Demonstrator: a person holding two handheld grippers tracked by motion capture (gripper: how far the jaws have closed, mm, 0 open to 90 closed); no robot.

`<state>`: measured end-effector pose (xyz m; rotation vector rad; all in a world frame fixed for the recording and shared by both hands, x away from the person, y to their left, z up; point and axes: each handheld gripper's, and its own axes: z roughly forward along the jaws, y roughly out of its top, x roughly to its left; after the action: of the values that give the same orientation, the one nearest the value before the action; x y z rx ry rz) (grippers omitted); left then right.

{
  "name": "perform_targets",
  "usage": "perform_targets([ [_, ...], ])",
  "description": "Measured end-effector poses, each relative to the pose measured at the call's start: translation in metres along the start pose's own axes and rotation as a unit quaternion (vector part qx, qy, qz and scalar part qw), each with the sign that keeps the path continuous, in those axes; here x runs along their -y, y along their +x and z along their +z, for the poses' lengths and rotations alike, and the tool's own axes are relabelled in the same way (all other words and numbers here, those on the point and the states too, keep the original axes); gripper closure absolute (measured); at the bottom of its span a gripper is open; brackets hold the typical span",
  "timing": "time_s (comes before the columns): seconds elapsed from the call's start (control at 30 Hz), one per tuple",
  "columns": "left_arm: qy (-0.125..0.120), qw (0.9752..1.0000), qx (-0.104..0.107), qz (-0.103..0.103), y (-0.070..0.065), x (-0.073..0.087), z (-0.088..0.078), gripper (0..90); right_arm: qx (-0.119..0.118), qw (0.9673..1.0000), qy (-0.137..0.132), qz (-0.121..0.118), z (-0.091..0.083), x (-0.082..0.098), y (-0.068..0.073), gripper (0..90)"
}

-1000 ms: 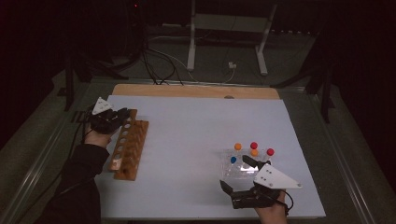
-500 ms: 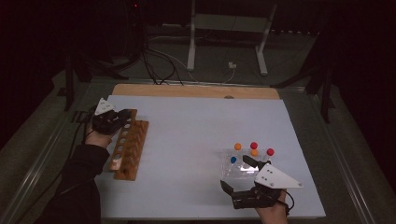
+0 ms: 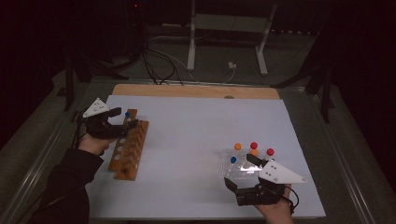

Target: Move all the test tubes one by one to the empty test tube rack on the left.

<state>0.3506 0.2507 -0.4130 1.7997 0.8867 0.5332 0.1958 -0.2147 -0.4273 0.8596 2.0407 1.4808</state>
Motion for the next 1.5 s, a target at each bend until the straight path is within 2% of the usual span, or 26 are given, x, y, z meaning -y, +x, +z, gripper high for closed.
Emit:
perform_targets([
  [0.07, -0.007, 0.9997, 0.024, 0.006, -0.012, 0.000, -0.006, 5.8, 0.004, 0.9999, 0.007, 0.007, 0.001, 0.002, -0.003, 0.0],
  [0.2, -0.011, 0.9981, 0.058, 0.020, -0.038, 0.006, -0.014, 2.7, 0.007, 0.9995, 0.023, 0.020, 0.003, 0.008, -0.009, 0.0],
  [0.27, -0.012, 0.9967, 0.076, 0.026, -0.050, 0.011, -0.015, 2.6, 0.012, 0.9992, 0.029, 0.025, 0.004, 0.012, -0.012, 8.0],
  [0.4, -0.010, 0.9939, 0.104, 0.036, -0.072, 0.020, -0.016, 2.6, 0.020, 0.9979, 0.050, 0.037, 0.009, 0.019, -0.019, 16.2],
  [0.47, -0.009, 0.9923, 0.116, 0.042, -0.082, 0.024, -0.014, 2.6, 0.030, 0.9968, 0.063, 0.039, 0.012, 0.023, -0.023, 17.4],
  [0.6, -0.005, 0.9891, 0.138, 0.051, -0.099, 0.031, -0.013, 2.6, 0.043, 0.9941, 0.086, 0.052, 0.016, 0.028, -0.028, 26.6],
  [0.67, -0.003, 0.9876, 0.145, 0.060, -0.107, 0.034, -0.013, 2.6, 0.043, 0.9929, 0.091, 0.062, 0.017, 0.030, -0.031, 34.9],
  [0.7, -0.003, 0.9870, 0.150, 0.059, -0.110, 0.036, -0.012, 2.6, 0.047, 0.9922, 0.097, 0.062, 0.018, 0.031, -0.032, 37.7],
  [0.87, 0.006, 0.9840, 0.166, 0.064, -0.117, 0.044, -0.009, 2.6, 0.056, 0.9894, 0.119, 0.063, 0.025, 0.034, -0.033, 46.0],
  [0.93, 0.009, 0.9842, 0.163, 0.068, -0.118, 0.046, -0.008, 2.6, 0.057, 0.9885, 0.129, 0.056, 0.029, 0.035, -0.033, 51.0],
  [1.07, 0.014, 0.9838, 0.167, 0.063, -0.118, 0.050, -0.005, 2.6, 0.057, 0.9864, 0.148, 0.044, 0.035, 0.036, -0.034, 60.8],
  [1.23, 0.024, 0.9832, 0.168, 0.066, -0.119, 0.054, -0.002, 2.6, 0.051, 0.9862, 0.152, 0.042, 0.041, 0.036, -0.035, 66.4],
  [1.5, 0.028, 0.9829, 0.169, 0.067, -0.119, 0.056, 0.000, 2.6, 0.045, 0.9860, 0.157, 0.035, 0.048, 0.037, -0.034, 75.5],
])
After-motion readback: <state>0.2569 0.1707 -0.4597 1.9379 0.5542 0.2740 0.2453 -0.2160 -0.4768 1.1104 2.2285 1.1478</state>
